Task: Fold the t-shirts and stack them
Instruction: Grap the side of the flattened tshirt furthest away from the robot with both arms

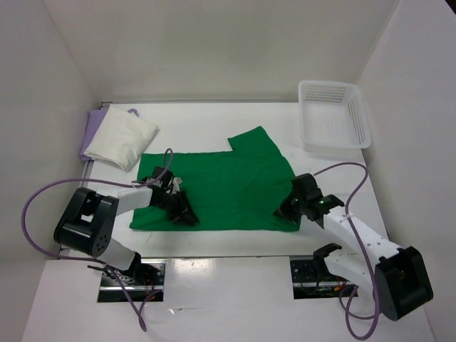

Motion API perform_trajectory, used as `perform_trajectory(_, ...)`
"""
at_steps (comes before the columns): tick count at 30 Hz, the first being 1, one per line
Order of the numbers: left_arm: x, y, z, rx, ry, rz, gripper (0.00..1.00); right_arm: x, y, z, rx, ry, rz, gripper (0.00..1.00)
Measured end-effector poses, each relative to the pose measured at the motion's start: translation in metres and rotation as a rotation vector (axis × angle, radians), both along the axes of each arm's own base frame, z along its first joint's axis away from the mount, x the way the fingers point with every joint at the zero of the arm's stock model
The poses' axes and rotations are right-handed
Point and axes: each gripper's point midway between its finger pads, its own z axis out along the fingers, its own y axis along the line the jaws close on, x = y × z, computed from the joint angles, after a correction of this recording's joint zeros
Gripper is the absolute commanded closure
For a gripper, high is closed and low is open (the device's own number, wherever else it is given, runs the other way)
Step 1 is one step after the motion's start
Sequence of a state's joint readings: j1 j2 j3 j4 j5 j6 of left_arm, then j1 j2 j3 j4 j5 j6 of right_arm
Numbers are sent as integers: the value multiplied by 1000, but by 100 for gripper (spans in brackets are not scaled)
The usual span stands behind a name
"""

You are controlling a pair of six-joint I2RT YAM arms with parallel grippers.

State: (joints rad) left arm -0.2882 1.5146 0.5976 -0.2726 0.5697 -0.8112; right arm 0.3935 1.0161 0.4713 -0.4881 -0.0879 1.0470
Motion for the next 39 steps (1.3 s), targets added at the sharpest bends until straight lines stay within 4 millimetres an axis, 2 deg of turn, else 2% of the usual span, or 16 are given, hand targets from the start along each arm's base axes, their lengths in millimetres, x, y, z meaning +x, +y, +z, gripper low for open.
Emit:
perform_trajectory(4,-13,4,6,39,43,-32,63,13,5,27,29,-57,-1,99)
perform_trajectory(6,-1,5,22,63,14,-41,67,32,12,42,30,-83,22,99)
perform_trajectory(9,57,3,68,66,-179,-1,83,64,25,60,17,-118,73,97)
perform_trajectory(10,81,5,87,65,-265,24,85,77,30,67,10,-135,96,97)
perform_trajectory(13,138,20,127,77,-452,119,85,117,43,78,-28,-181,157,97)
perform_trajectory(15,163,35,137,101,-511,180,85,143,50,81,-61,-202,193,96)
perform_trajectory(16,174,43,138,115,-520,211,89,158,54,81,-77,-212,213,96)
perform_trajectory(18,192,60,128,149,-511,274,90,177,59,78,-105,-226,239,93)
perform_trajectory(21,213,93,100,225,-466,367,90,196,63,72,-139,-231,277,91)
perform_trajectory(25,232,150,68,360,-404,499,80,210,67,69,-168,-255,330,89)
perform_trajectory(27,245,178,59,428,-391,561,76,214,70,68,-168,-263,359,88)
perform_trajectory(28,251,192,56,459,-387,588,69,215,72,66,-166,-265,373,88)
perform_trajectory(30,262,214,52,516,-383,632,68,218,76,64,-158,-269,396,86)
perform_trajectory(33,274,232,48,577,-382,667,65,217,80,61,-143,-271,421,85)
perform_trajectory(35,278,236,43,599,-378,670,63,218,82,62,-135,-281,430,85)
perform_trajectory(39,273,240,26,639,-337,654,59,220,86,65,-123,-300,446,84)
